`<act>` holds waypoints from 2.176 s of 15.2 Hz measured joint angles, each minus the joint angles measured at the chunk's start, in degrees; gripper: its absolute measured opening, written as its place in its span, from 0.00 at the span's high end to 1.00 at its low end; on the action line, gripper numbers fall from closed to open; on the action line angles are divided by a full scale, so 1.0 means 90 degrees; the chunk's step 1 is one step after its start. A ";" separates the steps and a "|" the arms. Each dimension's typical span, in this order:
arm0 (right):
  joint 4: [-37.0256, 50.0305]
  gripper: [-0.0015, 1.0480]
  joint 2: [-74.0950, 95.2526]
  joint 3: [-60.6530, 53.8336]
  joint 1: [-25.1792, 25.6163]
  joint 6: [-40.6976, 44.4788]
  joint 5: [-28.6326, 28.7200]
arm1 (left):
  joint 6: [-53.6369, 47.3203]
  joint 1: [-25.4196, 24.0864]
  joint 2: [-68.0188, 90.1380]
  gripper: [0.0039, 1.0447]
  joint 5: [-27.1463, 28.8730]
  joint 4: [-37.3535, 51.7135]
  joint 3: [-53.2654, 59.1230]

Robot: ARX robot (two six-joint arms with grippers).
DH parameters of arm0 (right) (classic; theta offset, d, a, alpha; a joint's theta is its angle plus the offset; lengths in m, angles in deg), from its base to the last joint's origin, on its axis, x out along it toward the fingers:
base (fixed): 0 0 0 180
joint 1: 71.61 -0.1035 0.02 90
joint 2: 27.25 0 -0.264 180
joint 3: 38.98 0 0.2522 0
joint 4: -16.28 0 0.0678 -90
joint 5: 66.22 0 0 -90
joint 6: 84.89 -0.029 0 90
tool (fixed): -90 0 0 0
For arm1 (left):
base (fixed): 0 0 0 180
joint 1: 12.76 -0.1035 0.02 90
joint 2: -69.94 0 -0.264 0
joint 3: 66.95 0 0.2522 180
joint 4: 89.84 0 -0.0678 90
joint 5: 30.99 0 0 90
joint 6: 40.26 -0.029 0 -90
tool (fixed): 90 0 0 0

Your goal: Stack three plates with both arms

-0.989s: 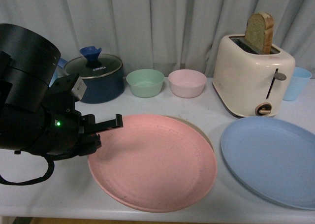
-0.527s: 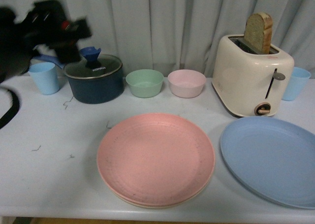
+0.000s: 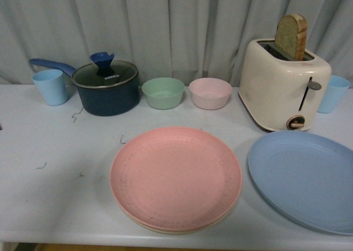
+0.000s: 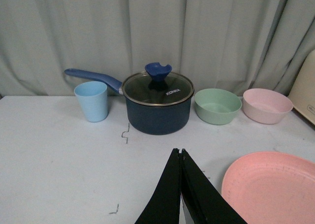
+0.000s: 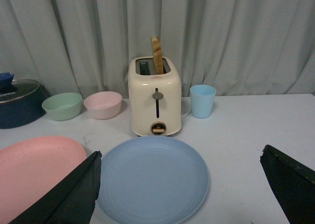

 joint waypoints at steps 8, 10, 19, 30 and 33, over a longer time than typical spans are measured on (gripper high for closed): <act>0.0002 0.06 0.0000 0.0000 0.0000 0.0000 0.0000 | 0.0002 -0.0379 -0.1666 0.99 -0.0367 -0.0894 0.0687; 0.0002 0.06 0.0000 0.0000 0.0000 0.0000 0.0000 | 0.0000 -0.0692 -0.2227 0.99 -0.0733 -0.1275 0.0826; 0.0002 0.06 0.0000 0.0000 0.0000 0.0000 0.0000 | -0.0002 -0.0925 -0.5200 0.99 -0.0899 -0.3803 0.1134; 0.0002 0.06 0.0000 0.0000 0.0000 0.0000 0.0000 | -0.0005 -0.0925 -0.7291 0.99 -0.0899 -0.5838 0.1137; 0.0002 0.06 0.0000 0.0000 0.0000 0.0000 0.0000 | -0.0002 -0.0925 -0.7660 0.99 -0.0891 -0.6317 0.1122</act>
